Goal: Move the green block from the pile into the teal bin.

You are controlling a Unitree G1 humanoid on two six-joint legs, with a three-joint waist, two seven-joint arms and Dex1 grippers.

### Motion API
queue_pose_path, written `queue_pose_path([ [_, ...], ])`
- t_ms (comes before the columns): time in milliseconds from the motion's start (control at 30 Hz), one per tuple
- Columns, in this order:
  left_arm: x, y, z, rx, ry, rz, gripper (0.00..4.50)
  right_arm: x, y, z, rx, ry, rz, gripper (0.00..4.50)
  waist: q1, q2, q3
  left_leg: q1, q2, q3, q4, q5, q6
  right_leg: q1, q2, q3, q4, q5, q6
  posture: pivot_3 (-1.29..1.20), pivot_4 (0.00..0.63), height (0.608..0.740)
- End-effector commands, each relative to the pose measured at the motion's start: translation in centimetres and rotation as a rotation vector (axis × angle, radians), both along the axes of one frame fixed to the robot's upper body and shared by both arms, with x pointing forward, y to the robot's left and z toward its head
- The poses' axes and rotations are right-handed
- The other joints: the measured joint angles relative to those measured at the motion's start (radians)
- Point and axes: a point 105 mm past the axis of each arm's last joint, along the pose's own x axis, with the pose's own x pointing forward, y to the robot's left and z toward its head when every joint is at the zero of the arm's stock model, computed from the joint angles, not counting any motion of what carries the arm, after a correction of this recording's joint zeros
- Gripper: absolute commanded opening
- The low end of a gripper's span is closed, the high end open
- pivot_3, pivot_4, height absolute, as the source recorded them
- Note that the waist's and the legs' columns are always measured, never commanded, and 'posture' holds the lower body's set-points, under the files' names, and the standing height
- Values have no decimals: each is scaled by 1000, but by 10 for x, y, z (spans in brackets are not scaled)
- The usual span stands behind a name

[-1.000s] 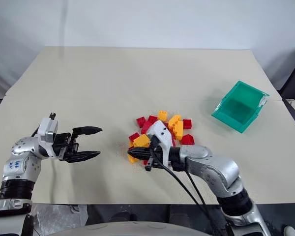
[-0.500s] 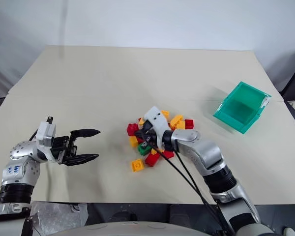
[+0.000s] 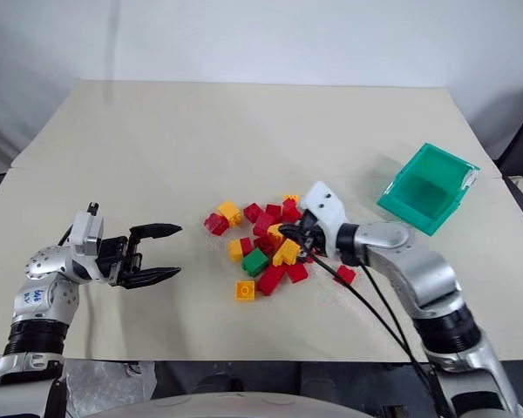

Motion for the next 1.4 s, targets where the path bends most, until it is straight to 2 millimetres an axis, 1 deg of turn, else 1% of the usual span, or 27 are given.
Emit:
queue_pose_path([
  [33,1,0,4,5,-26,-13,4500,-15,-12,22,11,-50,77,17,1,0,0,0,0,0,0,0,0,0,0,0,0,0,0,0,150,740],
  [67,1,0,4,5,-25,-14,4500,-19,-17,23,1,-47,90,184,1,0,0,0,0,0,0,0,0,0,0,0,0,0,0,0,150,740],
  [133,0,0,3,7,-24,-18,4500,-28,-32,27,-30,-30,116,594,1,0,0,0,0,0,0,0,0,0,0,0,0,0,0,0,150,740],
  [233,0,1,2,9,-25,-20,4500,-38,-52,31,-81,-20,120,1570,2,0,0,0,0,0,0,0,0,0,0,0,0,0,0,0,150,740],
  [333,0,2,2,9,-26,-18,4500,-43,-69,31,-132,-8,91,2601,2,0,0,0,0,0,0,0,0,0,0,0,-1,0,0,0,150,740],
  [367,-1,2,1,9,-24,-17,4500,-47,-76,30,-160,5,83,2875,2,0,0,0,0,0,0,0,0,0,0,0,0,0,0,0,150,740],
  [400,-1,3,1,10,-24,-17,4500,-50,-80,30,-178,14,80,3303,2,0,0,0,0,0,0,0,0,0,0,0,0,0,0,0,150,740],
  [433,-1,3,1,10,-23,-16,4500,-52,-83,29,-194,22,78,3553,2,0,0,0,0,0,0,0,0,0,0,0,0,0,0,0,150,740],
  [467,-2,3,1,9,-23,-15,4500,-55,-86,29,-212,30,76,3924,1,0,0,1,0,0,0,0,0,0,0,0,0,0,0,0,150,740],
  [500,-2,4,0,9,-23,-13,4500,-59,-85,28,-232,38,76,4275,1,0,0,1,0,0,0,0,0,0,0,1,0,0,0,0,150,740],
  [533,-2,4,0,9,-23,-11,4500,-62,-82,27,-241,46,80,4481,1,0,0,1,0,1,0,0,0,0,0,1,0,0,0,0,150,740],
  [600,-2,4,0,9,-24,-9,4500,-66,-77,27,-241,50,84,4481,0,0,0,1,0,0,0,0,0,0,0,1,0,0,0,0,150,740],
  [733,-3,3,1,8,-26,-8,4500,-61,-43,26,-183,28,74,4481,-2,0,0,2,1,0,1,0,-1,0,0,1,-1,0,0,0,150,740],
  [833,-3,1,1,7,-26,-11,4500,-58,-26,24,-178,37,72,4481,0,0,0,2,1,-1,1,1,-1,0,0,1,0,0,0,0,150,740],
  [933,-6,0,0,9,-20,-24,4500,-54,8,11,-214,129,116,4481,-2,0,0,2,0,-1,1,1,-1,0,-1,1,0,0,0,0,150,740],
  [1000,-6,0,0,11,-20,-26,4500,-44,24,4,-255,163,111,4481,-6,0,0,2,0,-1,1,1,-1,-1,-2,1,1,0,0,0,150,740],
  [1100,-6,-1,1,12,-23,-28,4500,-32,39,0,-300,201,87,4481,-3,0,0,1,0,-1,1,1,-1,-2,-2,0,3,-1,-1,0,150,740],
  [1267,-9,2,0,14,-27,-14,4500,-22,60,-11,-393,283,36,4481,-3,0,0,-1,-1,-1,1,0,0,-2,-4,-1,3,0,-1,0,150,740],
  [1400,-13,1,-1,8,-31,-3,4500,-19,66,-20,-445,326,-16,4481,-5,0,0,-1,-1,0,1,-1,1,-3,-4,-3,3,-1,-1,0,150,740],
])
